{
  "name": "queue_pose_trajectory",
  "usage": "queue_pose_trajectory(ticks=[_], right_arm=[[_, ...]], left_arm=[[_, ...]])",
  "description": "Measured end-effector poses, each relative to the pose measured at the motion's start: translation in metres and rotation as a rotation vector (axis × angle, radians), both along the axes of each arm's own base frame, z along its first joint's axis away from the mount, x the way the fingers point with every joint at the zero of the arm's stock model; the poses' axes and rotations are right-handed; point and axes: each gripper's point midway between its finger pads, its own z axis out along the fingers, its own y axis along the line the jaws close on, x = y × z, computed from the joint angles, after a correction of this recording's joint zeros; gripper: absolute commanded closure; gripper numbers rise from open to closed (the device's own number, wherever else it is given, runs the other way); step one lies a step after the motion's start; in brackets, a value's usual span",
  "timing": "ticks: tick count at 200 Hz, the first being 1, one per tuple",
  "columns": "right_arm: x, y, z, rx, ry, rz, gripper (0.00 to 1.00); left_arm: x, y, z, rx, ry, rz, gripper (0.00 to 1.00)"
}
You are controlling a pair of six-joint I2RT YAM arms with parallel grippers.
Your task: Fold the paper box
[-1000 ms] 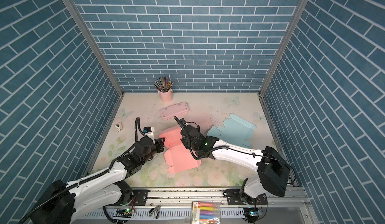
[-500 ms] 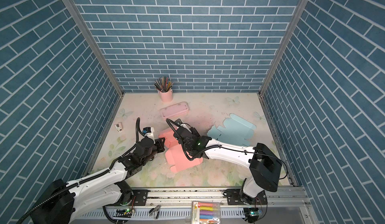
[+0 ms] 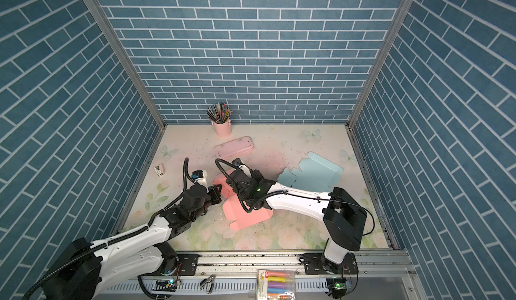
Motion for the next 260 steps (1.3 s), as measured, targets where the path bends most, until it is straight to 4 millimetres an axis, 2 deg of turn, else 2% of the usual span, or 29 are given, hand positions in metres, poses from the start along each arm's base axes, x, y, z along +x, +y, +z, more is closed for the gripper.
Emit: queue_pose_trajectory(ticks=[56,115,132,149,191,220,245,260], right_arm=[[0.002,-0.002,0.001,0.004,-0.013,-0.025,1.00],[0.003,-0.003,0.003,0.000,-0.025,-0.033,1.00],[0.003,-0.002,0.005,0.001,-0.029,-0.033,0.93],[0.003,-0.002,0.005,0.003,-0.031,-0.032,0.91],[0.004,-0.001,0.007,0.008,-0.040,-0.037,1.00],[0.004,-0.001,0.007,0.009,-0.040,-0.037,1.00],[0.004,0.000,0.008,0.012,-0.042,-0.035,0.89],[0.003,0.001,0.008,0.017,-0.043,-0.033,0.86]], left_arm=[[-0.001,-0.002,0.002,-0.010,-0.003,-0.013,0.95],[-0.002,-0.003,0.003,-0.011,-0.004,-0.015,0.95],[-0.001,-0.003,0.003,-0.013,-0.006,-0.015,0.95],[-0.001,-0.003,0.004,-0.015,-0.009,-0.014,0.95],[0.000,-0.004,0.006,-0.020,-0.018,-0.012,0.95],[0.000,-0.004,0.006,-0.020,-0.019,-0.012,0.95],[0.001,-0.003,0.007,-0.019,-0.020,-0.009,0.95],[0.001,-0.003,0.007,-0.020,-0.022,-0.007,0.95]])
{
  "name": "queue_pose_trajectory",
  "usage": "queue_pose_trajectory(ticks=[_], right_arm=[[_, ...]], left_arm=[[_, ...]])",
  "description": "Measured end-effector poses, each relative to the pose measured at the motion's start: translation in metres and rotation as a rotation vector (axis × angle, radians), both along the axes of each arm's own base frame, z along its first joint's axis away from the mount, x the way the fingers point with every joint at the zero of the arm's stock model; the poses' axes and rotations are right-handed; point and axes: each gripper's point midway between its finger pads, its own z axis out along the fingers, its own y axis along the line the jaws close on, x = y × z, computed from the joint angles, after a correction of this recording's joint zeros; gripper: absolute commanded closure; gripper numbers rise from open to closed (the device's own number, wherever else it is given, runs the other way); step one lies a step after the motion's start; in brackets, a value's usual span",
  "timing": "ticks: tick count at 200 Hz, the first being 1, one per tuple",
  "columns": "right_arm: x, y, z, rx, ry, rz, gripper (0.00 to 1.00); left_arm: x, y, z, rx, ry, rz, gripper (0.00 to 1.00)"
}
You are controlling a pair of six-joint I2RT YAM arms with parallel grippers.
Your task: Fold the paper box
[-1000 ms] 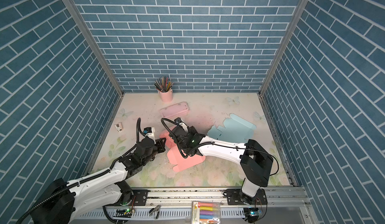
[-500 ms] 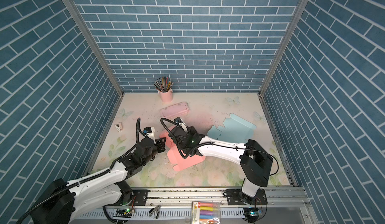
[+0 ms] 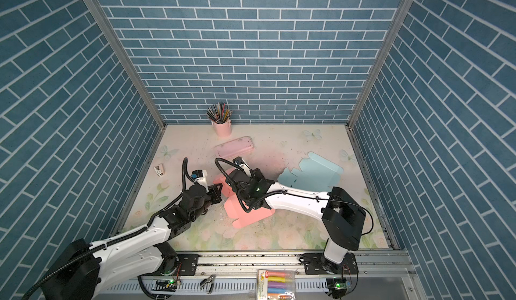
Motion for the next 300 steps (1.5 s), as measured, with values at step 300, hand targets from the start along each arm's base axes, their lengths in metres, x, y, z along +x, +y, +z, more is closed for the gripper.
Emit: queue_pose_trajectory(ticks=[300], right_arm=[[-0.016,0.004,0.012,0.096,-0.015,0.065,0.86]], left_arm=[[0.002,-0.001,-0.002,-0.003,-0.006,0.002,0.95]])
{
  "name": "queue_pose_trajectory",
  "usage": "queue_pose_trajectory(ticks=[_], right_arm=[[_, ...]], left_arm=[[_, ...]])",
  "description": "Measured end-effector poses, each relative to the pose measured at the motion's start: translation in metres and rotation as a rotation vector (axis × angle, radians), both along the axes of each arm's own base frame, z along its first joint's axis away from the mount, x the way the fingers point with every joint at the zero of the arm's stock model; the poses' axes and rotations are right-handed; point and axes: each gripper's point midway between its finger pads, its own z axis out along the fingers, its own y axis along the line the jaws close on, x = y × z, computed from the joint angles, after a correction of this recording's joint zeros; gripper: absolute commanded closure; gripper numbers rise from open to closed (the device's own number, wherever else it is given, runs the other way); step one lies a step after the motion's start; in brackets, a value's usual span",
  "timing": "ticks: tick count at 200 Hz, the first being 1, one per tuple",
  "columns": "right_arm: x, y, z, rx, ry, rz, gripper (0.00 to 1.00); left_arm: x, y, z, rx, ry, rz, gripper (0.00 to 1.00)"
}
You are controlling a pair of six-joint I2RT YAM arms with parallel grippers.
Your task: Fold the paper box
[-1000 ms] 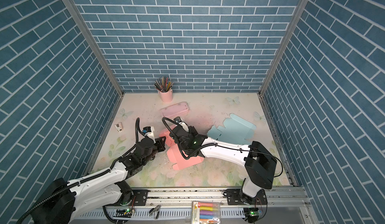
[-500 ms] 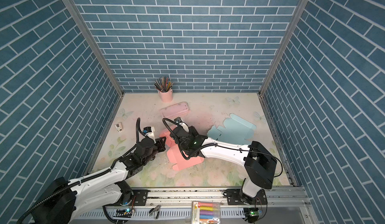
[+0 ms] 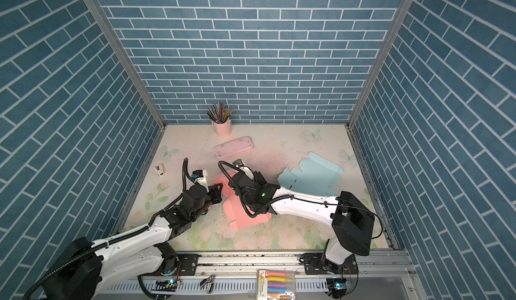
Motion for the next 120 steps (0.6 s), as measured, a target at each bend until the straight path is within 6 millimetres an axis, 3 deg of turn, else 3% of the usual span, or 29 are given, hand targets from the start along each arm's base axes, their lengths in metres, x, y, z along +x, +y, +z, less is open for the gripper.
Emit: queue_pose_trajectory(ticks=[40,99,120], right_arm=[[0.002,-0.002,0.001,-0.003,-0.008,-0.007,0.82],[0.010,-0.003,-0.002,-0.034,-0.025,-0.038,0.97],[0.013,-0.002,0.001,-0.056,-0.036,-0.044,0.97]], left_arm=[[0.001,-0.002,0.002,-0.007,-0.007,-0.004,0.95],[-0.001,-0.002,0.001,-0.004,-0.003,-0.008,0.95],[-0.001,-0.001,0.002,-0.005,-0.006,-0.005,0.95]])
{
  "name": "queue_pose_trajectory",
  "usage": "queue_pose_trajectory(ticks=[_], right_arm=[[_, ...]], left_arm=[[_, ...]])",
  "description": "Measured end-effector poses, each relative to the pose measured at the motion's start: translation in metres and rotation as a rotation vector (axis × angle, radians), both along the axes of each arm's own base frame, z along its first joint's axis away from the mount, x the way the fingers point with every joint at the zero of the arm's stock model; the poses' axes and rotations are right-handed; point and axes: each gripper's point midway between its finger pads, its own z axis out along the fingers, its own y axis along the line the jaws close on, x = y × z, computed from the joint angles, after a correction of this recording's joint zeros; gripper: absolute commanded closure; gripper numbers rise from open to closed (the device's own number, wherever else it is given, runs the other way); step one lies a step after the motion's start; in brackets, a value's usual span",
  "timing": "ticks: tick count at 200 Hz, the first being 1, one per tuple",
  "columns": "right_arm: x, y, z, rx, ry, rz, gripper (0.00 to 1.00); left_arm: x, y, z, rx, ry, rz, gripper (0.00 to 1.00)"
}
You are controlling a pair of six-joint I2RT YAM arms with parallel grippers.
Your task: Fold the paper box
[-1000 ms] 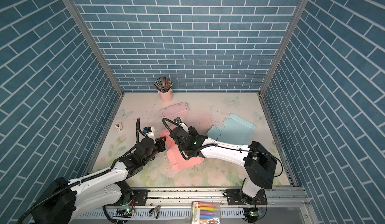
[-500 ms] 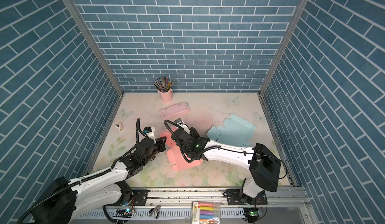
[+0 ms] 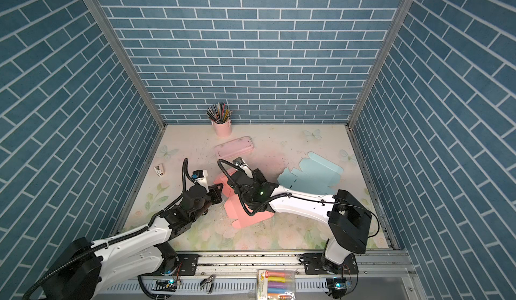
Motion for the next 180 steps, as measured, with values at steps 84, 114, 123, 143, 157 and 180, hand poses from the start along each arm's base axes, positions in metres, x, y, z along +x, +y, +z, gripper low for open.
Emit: queue_pose_trajectory(ticks=[84,114,123,143,157,180], right_arm=[[0.007,0.011,0.001,-0.084,-0.034,-0.034,0.91],[0.011,0.013,-0.003,-0.131,-0.052,-0.054,0.96],[0.012,0.013,-0.004,-0.142,-0.056,-0.059,0.96],[0.014,0.015,-0.005,-0.164,-0.063,-0.068,0.96],[0.014,0.015,-0.006,-0.170,-0.066,-0.073,0.94],[0.013,0.016,-0.006,-0.152,-0.062,-0.064,0.88]], left_arm=[[0.004,0.004,-0.003,0.017,0.003,0.027,0.95],[0.004,0.005,-0.005,0.022,0.008,0.034,0.95],[0.004,0.005,-0.006,0.024,0.013,0.034,0.95],[0.004,0.005,-0.008,0.027,0.018,0.035,0.95],[0.005,0.005,-0.009,0.030,0.022,0.036,0.95],[0.006,0.005,-0.009,0.034,0.026,0.040,0.95]])
